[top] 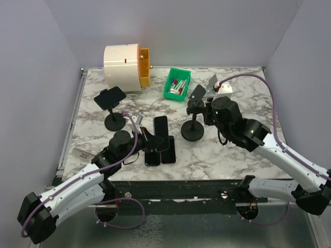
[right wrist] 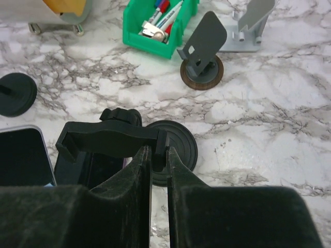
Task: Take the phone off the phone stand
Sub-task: Pick up the phone stand at the center of the board, then place the phone stand at the center of the board.
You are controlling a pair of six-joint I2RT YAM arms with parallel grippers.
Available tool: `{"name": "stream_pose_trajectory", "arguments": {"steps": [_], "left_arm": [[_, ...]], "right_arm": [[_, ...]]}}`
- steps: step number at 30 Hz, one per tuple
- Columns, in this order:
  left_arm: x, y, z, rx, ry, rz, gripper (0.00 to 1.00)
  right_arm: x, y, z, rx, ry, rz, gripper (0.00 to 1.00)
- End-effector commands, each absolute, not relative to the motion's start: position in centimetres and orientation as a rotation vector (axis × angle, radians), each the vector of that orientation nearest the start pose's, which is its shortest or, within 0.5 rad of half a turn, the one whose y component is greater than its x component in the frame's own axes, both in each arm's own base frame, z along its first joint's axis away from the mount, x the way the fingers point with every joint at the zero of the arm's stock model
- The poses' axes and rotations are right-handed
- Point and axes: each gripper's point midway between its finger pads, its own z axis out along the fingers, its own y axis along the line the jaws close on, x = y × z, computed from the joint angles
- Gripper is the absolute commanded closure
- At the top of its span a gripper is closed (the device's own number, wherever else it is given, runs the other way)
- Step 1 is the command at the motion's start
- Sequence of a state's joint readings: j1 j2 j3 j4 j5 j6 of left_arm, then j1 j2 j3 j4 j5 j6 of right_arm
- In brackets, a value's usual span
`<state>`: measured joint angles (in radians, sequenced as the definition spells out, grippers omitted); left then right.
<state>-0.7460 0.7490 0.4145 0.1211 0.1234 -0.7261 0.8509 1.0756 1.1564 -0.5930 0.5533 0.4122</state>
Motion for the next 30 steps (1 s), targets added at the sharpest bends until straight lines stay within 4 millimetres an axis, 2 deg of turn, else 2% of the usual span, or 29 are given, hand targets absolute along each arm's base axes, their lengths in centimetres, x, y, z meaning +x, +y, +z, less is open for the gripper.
{"name": "stream_pose_trajectory", "arguments": {"steps": [1, 7, 11, 16, 19, 23, 25, 30], "left_arm": [[19.5, -24.4, 19.8, 0.095, 1.891, -1.160, 1.00], [19.4, -24.3, 19.7, 0.088, 1.892, -1.159, 1.00], [19.3, -24.3, 19.8, 0.094, 1.889, -1.166, 1.00], [19.2, -23.9, 20.1, 0.096, 1.876, -1.153, 1.00], [19.1, -23.8, 20.4, 0.100, 1.871, -1.152, 1.00], [18.9, -23.7, 20.4, 0.103, 1.868, -1.155, 1.00], [18.9, -23.8, 20.4, 0.105, 1.862, -1.165, 1.00], [19.0, -24.6, 19.9, 0.118, 1.874, -1.188, 1.00]], "right_arm": [[29.3, 19.2, 31.9, -0.036, 1.878, 0.204, 1.00], [31.4, 20.0, 35.2, 0.022, 1.785, 0.230, 1.00], [33.7, 19.1, 36.6, 0.071, 1.756, 0.218, 1.00], [35.9, 15.7, 38.0, 0.176, 1.738, 0.233, 1.00], [35.9, 13.3, 38.8, 0.218, 1.719, 0.199, 1.00], [34.8, 10.4, 39.5, 0.251, 1.701, 0.119, 1.00], [34.4, 8.9, 39.3, 0.273, 1.701, 0.067, 1.00], [34.8, 5.9, 37.2, 0.338, 1.725, -0.004, 1.00]]}}
